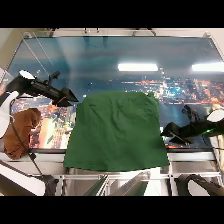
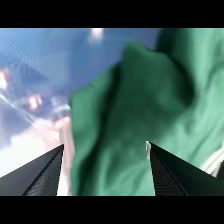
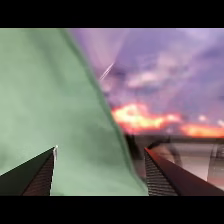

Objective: Fold the shirts.

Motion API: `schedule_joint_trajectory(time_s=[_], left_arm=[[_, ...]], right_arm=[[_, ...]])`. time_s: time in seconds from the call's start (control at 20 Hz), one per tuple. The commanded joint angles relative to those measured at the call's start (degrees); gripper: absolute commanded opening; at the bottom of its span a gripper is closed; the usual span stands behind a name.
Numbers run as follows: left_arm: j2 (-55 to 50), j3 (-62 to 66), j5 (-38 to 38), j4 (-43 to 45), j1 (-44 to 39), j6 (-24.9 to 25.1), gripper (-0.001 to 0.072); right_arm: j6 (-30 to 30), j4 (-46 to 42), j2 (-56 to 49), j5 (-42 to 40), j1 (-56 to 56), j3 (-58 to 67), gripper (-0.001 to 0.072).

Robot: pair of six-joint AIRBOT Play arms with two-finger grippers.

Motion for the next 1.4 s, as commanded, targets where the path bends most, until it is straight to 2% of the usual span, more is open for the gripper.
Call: schedule_joint_trajectory(time_s=[0.0,0.2,0.25,0.3,0.35,0.5,0.65,0.75,0.85,1.0,1.2,1.25,1.3,1.35], left_arm=[[-3.6,0.0,2.7,1.0,-3.0,0.1,0.0564],[-4.2,0.1,6.3,0.6,-6.3,0.1,0.0563],[-4.2,0.2,7.1,0.7,-7.0,0.1,0.0515],[-4.2,0.2,7.5,0.8,-7.5,0.5,0.0212],[-4.2,0.2,7.4,0.7,-7.5,1.7,0.001],[-2.2,0.2,5.9,1.3,-5.4,1.7,0.001],[3.1,0.2,0.3,1.3,0.2,0.6,0.001],[8.1,-2.7,-2.6,1.3,3.3,0.2,0.0009],[14.2,-9.8,-2.1,1.2,5.3,0.2,0.001],[22.3,-23.1,3.2,-0.3,4.5,0.3,0.0009],[29.4,-36.0,15.1,-4.8,-2.5,0.4,0.001],[30.6,-37.9,18.7,-5.6,-4.5,0.4,0.001],[31.4,-39.3,22.4,-6.3,-6.8,0.4,0.001],[32.0,-40.3,25.9,-6.8,-8.9,0.3,0.0009]], right_arm=[[-2.5,0.9,-0.6,-4.5,0.1,-3.7,0.0594],[-11.1,10.5,-5.2,-5.5,0.1,-3.7,0.0594],[-13.1,13.0,-6.9,-5.5,0.1,-3.7,0.0527],[-15.6,15.3,-8.4,-5.5,0.1,-3.7,0.0266],[-17.9,17.0,-9.7,-5.5,0.1,-3.6,0.0021],[-19.7,15.1,-11.6,-5.6,-0.2,0.6,0.0015],[-12.3,3.8,-15.0,-7.3,-1.1,16.1,0.0013],[-8.9,0.5,-21.1,-7.4,-1.4,30.9,0.0014],[-7.6,3.6,-29.5,-7.4,-1.1,45.7,0.0013],[-8.8,15.4,-41.5,-7.7,1.0,61.8,0.0014],[-13.2,24.9,-48.9,-9.0,4.2,68.2,0.0022],[-14.1,25.4,-49.3,-8.7,4.6,68.2,0.0078],[-14.3,25.1,-49.5,-7.6,4.9,68.2,0.0213],[-15.1,25.2,-49.4,-5.7,4.9,68.2,0.0282]])
